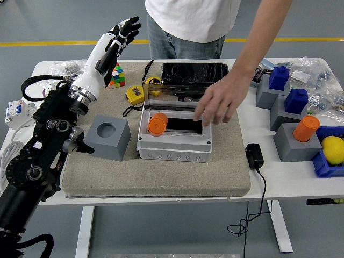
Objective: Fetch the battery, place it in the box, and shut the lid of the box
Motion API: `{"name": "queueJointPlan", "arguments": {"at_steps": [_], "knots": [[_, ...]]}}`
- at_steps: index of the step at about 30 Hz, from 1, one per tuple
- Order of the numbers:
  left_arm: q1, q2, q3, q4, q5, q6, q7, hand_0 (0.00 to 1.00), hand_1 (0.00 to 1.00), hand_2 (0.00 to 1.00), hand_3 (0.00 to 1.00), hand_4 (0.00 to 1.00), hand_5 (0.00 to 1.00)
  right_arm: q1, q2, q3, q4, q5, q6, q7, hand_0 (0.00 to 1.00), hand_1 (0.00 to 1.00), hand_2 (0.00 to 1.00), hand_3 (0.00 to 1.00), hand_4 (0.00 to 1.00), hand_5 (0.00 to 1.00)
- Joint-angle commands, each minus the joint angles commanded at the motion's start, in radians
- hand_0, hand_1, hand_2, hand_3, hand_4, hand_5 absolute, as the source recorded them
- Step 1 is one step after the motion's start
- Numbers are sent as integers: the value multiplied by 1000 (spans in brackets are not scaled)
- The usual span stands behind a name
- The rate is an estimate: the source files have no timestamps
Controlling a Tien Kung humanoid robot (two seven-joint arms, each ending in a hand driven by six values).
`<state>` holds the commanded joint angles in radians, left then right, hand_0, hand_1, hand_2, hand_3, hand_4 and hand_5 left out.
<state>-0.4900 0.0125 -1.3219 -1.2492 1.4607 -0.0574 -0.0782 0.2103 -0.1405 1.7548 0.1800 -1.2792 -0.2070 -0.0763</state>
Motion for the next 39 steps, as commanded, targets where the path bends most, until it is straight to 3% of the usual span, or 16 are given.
{"name": "queueJointPlan", "arguments": {"at_steps": [11,14,15,28,39], "knots": [[-5,0,10,0,445,-5,1,998,993,910,886,998,998,0,0,5,0,-3,1,-2,944,892,818,840,998,998],[-6,1,15,3,483,-20,9,998,993,910,886,998,998,0,1,3,0,0,0,0,944,892,818,840,998,998],[-6,2,17,4,490,-26,11,998,992,886,790,998,998,0,1,3,0,0,0,0,944,891,818,840,998,998],[-2,7,58,19,535,-66,29,998,991,862,743,998,998,-3,-1,3,0,1,0,-2,943,891,818,840,998,998],[-3,11,49,21,751,-92,49,998,998,882,734,998,998,-3,-1,2,0,2,0,0,944,891,818,841,998,998]]}}
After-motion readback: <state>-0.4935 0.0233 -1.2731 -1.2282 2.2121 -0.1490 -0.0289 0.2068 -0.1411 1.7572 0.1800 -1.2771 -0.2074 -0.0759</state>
